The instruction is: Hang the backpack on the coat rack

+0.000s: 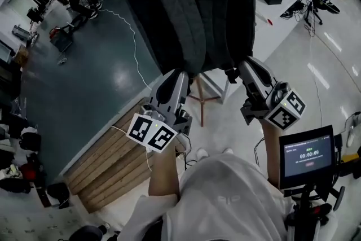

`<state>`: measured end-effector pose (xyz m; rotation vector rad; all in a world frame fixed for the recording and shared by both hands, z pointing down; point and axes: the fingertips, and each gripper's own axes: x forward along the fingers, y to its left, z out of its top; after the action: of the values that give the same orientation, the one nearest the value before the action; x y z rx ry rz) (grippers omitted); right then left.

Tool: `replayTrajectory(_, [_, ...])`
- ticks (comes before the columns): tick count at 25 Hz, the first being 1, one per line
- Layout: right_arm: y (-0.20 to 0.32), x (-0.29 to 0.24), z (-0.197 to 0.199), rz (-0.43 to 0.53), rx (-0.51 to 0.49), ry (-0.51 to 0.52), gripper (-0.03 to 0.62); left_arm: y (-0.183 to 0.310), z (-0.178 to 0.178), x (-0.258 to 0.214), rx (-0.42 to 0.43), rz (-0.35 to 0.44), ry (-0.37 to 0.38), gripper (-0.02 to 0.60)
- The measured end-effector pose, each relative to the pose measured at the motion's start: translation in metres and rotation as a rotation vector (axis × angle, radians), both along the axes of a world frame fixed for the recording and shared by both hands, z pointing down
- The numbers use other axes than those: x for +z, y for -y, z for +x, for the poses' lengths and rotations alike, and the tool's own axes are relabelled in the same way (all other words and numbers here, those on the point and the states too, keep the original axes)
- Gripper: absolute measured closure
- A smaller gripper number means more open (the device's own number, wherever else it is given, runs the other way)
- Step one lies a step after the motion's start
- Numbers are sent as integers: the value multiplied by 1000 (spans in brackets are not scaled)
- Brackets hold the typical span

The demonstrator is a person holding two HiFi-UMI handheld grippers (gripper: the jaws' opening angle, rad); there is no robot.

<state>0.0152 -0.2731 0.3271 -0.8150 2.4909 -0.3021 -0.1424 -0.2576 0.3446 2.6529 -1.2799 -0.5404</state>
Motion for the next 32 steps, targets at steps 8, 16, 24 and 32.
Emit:
replayTrajectory(8, [3, 4, 3, 3, -16, 12, 546, 5, 16, 10, 17, -12, 51, 565])
replayTrajectory(16, [0, 10, 2, -17, -25, -5, 546, 5, 19, 15, 51, -46, 10, 574])
replayTrajectory(24, [1, 13, 1, -27, -32, 6, 546, 4, 17, 20, 47, -65, 21, 574])
replayTrajectory(32, [-1, 16, 0, -27, -39, 6, 546, 1, 17, 25, 28, -69, 47, 574])
